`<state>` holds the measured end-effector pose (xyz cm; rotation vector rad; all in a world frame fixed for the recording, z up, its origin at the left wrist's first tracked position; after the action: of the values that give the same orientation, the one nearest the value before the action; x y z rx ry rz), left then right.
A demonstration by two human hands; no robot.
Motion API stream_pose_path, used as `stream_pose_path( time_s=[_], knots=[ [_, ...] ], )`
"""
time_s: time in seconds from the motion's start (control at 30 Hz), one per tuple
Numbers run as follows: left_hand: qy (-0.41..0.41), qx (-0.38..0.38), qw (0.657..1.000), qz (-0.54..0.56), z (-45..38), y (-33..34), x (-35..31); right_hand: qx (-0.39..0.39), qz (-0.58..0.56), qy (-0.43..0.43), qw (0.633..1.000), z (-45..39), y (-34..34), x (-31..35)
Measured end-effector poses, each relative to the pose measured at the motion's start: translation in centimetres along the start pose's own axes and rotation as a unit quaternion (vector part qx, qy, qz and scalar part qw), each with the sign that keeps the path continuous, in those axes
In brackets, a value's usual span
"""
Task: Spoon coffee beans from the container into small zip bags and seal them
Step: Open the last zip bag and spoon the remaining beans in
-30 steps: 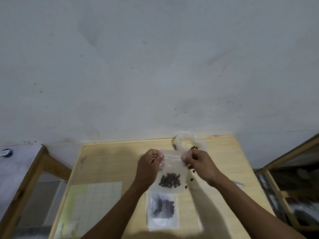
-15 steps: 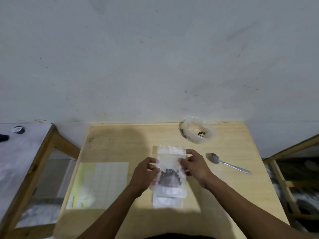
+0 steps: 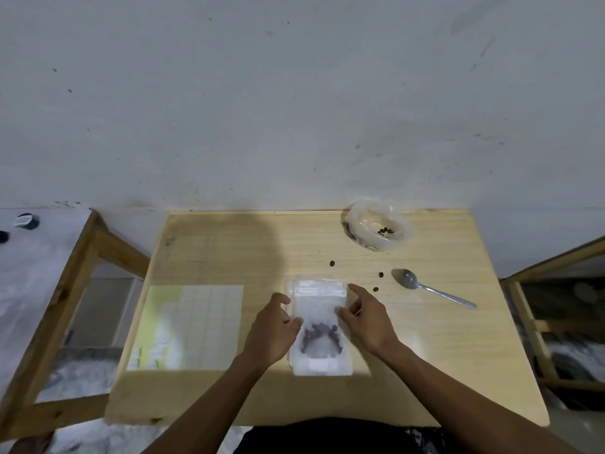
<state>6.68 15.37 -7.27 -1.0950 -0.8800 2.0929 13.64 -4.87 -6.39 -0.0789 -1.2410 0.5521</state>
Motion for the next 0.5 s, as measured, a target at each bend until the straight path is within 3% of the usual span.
stream_pose_path(
  time_s=[0.13, 0.3, 0.4, 0.5],
  knots=[
    [0.075, -0.059, 0.995, 0.019, 0.0, -2.0, -3.3, -0.096, 0.019, -0.020, 0.995, 0.6, -4.2, -0.8],
    [0.125, 0.114, 0.974, 0.150, -0.1, 2.2, -10.7, -0.180, 0.067, 0.035, 0.981, 1.9, -10.7, -4.0],
    [0.139, 0.203, 0.964, 0.098, -0.1, 7.0, -14.3, -0.185, 0.141, 0.108, 0.967, 2.6, -12.7, -7.1],
    [0.156, 0.235, 0.959, -0.003, -0.4, 9.8, -16.4, -0.160, 0.152, 0.168, 0.961, 3.4, -12.8, -8.5]
  ],
)
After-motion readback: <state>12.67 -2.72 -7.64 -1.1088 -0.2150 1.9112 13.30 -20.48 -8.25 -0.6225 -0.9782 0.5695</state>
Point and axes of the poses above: each hand's wrist, its own z-axis away from the middle knuckle, its own y-axis out of the palm, x = y × z, the point moved 9 cm from there along -z, towards the middle knuckle, and after that the axes turned 14 degrees about -z, right-handed, at the moved point
